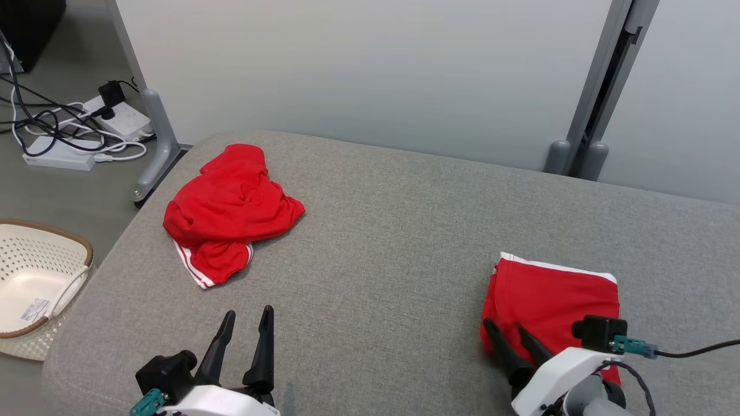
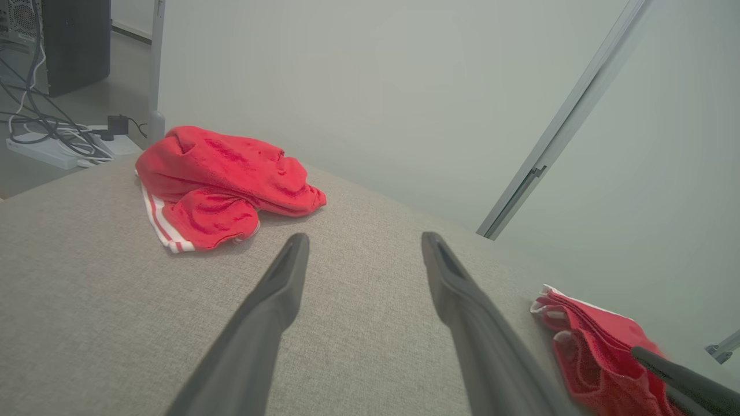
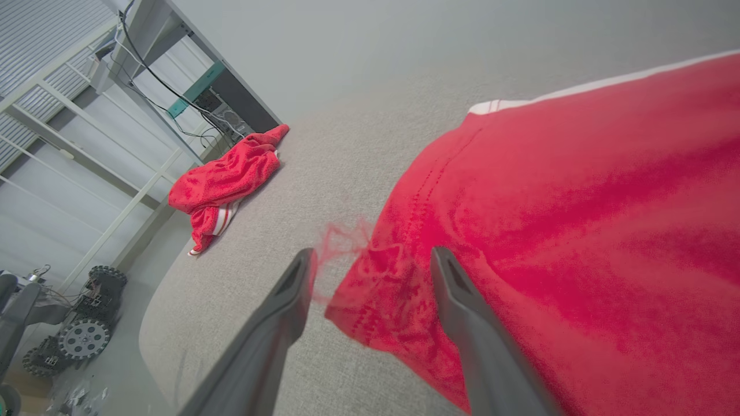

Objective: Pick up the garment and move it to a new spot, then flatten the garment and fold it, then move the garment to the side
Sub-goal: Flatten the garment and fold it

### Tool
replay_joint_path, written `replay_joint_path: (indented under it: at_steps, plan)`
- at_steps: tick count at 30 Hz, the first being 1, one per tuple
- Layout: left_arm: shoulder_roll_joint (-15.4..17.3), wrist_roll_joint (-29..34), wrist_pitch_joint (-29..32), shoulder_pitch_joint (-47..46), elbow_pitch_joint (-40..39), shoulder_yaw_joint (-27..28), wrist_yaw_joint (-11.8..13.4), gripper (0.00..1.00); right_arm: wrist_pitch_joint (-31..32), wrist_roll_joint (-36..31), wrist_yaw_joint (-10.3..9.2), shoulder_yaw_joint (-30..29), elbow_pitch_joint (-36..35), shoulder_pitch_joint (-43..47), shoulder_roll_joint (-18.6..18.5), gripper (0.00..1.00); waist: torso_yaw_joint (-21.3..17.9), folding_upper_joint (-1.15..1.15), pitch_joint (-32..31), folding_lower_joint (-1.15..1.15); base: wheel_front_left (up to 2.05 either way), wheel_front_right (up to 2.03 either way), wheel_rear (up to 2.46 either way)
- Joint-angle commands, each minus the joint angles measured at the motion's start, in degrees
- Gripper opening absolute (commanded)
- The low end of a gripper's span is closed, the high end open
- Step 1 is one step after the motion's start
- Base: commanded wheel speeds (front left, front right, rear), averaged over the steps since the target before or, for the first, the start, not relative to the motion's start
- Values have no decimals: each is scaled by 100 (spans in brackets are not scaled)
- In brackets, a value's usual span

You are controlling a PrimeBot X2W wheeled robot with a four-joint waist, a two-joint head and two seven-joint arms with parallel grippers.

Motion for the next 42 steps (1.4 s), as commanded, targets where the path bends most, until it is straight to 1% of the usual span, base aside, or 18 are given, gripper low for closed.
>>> replay_joint_path:
  at_steps: [1, 6, 9, 14, 17, 20, 24, 28, 30, 32, 33, 37, 42]
  plan:
    - [25, -7, -28, 15, 3, 14, -9, 100, -25, 23, 0, 58, -39, -6, 3, 100, 10, 0, 2, 0, 0, 0, 0]
    - [25, -8, -28, -24, 7, 9, -4, 100, -25, 168, 0, 367, -128, -18, 33, 100, 51, 0, 38, 0, 0, 0, 0]
    - [25, -19, -28, -55, 17, 9, -1, 100, -14, 215, 0, 544, -3, -34, 19, 100, 75, 0, 59, 0, 0, 0, 0]
    - [25, -34, -28, -95, 38, 15, -5, 100, -16, 414, 0, 686, 131, -100, 72, 100, 89, 0, 68, 0, 0, 0, 0]
    - [23, -32, -28, -97, 9, 58, 13, 100, -19, 493, 0, 729, 80, -170, 42, 100, 33, 0, 62, 0, 0, 0, 0]
    - [24, -21, -28, -87, -49, 102, 15, 100, -23, 545, 0, 586, -77, -282, -55, 100, -81, 0, 51, 0, 0, 0, 0]
    - [25, -12, -28, -104, -119, 136, -10, 100, -24, 357, 0, 161, -374, -306, -230, 100, -268, 0, 13, 0, 0, 0, 0]
    - [26, -86, -28, -121, -230, 206, 2, 100, -24, -143, 0, -451, -575, -196, -449, 100, -448, 0, -41, 0, 0, 0, 0]
    - [25, -102, -28, -134, -300, 249, 22, 100, -24, -498, 0, -814, -668, -111, -526, 100, -523, 0, -58, 0, 0, 0, 0]
    - [25, -93, -28, -131, -356, 270, 28, 100, -25, -990, 0, -1165, -765, -12, -608, 100, -593, 0, -68, 0, 0, 0, 0]
    - [25, -93, -28, -131, -356, 270, 28, 100, -25, -990, 0, -1165, -765, -12, -608, 100, -593, 0, -68, 0, 0, 0, 0]
    - [26, 47, -28, -92, -452, 302, 18, 100, -25, -2096, 0, -2032, -1073, 258, -632, 100, -724, 0, -74, 0, 0, 0, 0]
    - [25, 27, -28, -12, -505, 360, 60, 100, -25, -3460, 0, -3107, -1682, 759, -394, 100, -854, 0, -56, 0, 0, 0, 0]
